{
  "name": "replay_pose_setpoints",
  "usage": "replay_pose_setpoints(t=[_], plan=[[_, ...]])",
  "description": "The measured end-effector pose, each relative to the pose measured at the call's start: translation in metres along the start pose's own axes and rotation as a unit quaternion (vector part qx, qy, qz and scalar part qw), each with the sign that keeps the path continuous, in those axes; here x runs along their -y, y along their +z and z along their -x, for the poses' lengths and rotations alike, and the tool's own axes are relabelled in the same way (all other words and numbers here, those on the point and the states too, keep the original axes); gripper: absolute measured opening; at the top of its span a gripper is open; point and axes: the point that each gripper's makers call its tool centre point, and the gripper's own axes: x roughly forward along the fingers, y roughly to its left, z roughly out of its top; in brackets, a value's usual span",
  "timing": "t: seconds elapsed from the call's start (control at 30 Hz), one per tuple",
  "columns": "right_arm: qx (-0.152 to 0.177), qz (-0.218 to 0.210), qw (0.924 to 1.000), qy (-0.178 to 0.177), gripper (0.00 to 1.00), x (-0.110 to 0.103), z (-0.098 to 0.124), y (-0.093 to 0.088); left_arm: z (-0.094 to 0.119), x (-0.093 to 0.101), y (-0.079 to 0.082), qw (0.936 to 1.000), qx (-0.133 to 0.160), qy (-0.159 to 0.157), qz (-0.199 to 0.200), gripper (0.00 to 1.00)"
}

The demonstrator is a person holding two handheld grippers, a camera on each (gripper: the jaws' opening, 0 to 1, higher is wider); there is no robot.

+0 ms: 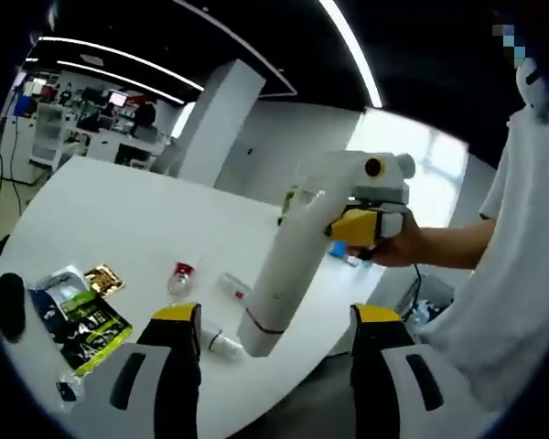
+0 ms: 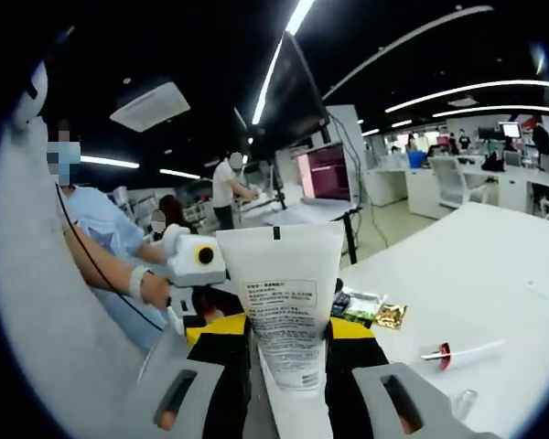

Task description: Arrange the skincare products in the storage area until every visible bottle or jar stands upright without overlapping.

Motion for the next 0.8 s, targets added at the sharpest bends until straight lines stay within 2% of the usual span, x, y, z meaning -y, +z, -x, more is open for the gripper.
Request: replay_pose_setpoints(t=[0.13,0.27,0.37,0.4,0.53,0.6,0.63,0.7,0.8], plan=[[-0.014,0.003,0.9992,0.037,0.23,-0.018,-0.002,-0.006,0.000,0.009,0.002,0.9992,0.008,-0.029,0.024,0.59],[-0.014,-0.009,0.9962,0.086,0.23,-0.037,-0.004,-0.008,-0.004,0.016,-0.011,0.9979,-0.024,-0.052,0.031,0.63],[-0.012,-0.010,0.9935,0.112,0.23,-0.047,-0.005,-0.007,-0.005,0.024,-0.024,0.9958,-0.056,-0.067,0.027,0.57],[-0.013,-0.012,0.9923,0.122,0.23,-0.050,-0.005,-0.007,-0.005,0.028,-0.026,0.9953,-0.058,-0.077,0.012,0.56],[-0.012,-0.021,0.9886,0.149,0.24,-0.060,-0.008,-0.009,-0.005,0.038,-0.030,0.9935,-0.063,-0.095,0.009,0.55],[-0.012,-0.024,0.9876,0.154,0.24,-0.063,-0.010,-0.010,-0.005,0.039,-0.030,0.9933,-0.064,-0.096,0.004,0.50],[-0.012,-0.025,0.9873,0.157,0.24,-0.065,-0.011,-0.010,-0.003,0.044,-0.030,0.9917,-0.064,-0.111,-0.012,0.49],[-0.014,-0.024,0.9863,0.163,0.24,-0.067,-0.014,-0.011,-0.003,0.047,-0.030,0.9903,-0.060,-0.120,-0.036,0.43],[-0.028,-0.022,0.9846,0.171,0.24,-0.069,-0.015,-0.015,-0.001,0.055,-0.036,0.9872,-0.079,-0.136,-0.024,0.35]])
